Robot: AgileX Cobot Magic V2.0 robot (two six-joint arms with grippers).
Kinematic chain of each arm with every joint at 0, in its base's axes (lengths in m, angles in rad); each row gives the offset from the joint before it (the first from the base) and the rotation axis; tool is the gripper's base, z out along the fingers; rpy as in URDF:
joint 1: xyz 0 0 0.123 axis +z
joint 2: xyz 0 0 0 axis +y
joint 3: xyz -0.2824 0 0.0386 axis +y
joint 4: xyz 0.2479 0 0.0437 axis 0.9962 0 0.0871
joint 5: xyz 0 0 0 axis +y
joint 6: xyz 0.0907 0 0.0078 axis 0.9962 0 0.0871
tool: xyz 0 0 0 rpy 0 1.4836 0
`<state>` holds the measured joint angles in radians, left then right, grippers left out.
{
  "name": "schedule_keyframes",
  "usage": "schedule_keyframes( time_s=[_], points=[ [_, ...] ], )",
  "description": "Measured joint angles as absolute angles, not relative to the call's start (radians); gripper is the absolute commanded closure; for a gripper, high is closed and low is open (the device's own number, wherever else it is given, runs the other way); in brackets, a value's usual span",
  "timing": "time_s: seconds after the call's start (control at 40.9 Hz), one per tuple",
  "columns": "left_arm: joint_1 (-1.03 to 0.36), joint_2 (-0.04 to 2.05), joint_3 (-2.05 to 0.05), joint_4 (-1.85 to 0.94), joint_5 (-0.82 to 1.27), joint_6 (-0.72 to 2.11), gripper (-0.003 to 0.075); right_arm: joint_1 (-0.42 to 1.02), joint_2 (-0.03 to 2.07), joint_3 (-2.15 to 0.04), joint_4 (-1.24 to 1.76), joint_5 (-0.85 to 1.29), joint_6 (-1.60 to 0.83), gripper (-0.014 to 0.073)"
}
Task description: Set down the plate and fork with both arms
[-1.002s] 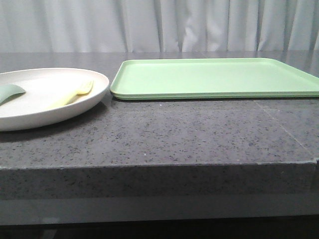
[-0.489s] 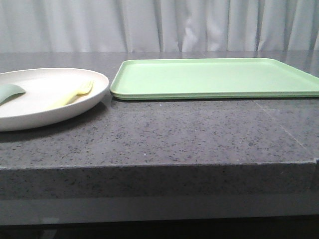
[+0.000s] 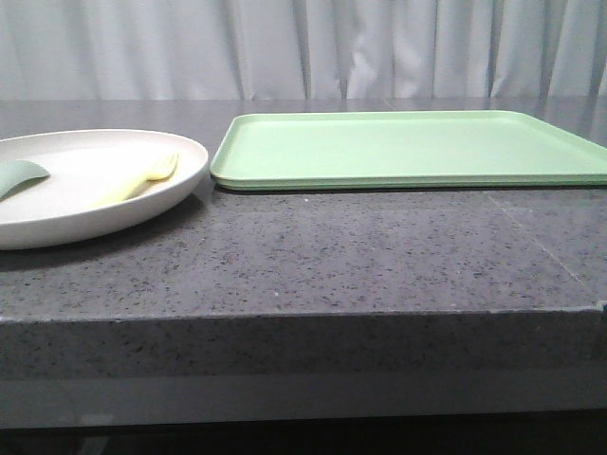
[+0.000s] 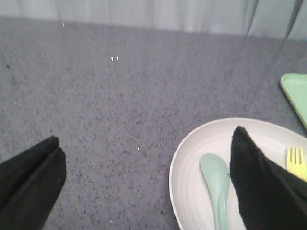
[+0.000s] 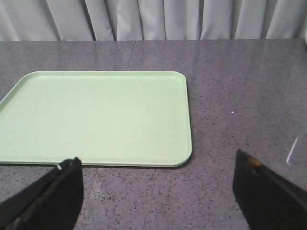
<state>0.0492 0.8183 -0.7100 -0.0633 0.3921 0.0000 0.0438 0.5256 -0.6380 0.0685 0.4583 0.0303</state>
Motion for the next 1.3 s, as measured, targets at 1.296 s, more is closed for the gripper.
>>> schedule_keyframes(
  time_s=[1.296],
  points=[
    [0.049, 1.499, -1.06, -0.142, 0.803, 0.0, 0.0343, 0.044, 0.526, -0.638, 0.069, 0.458, 0.03, -0.006]
  ],
)
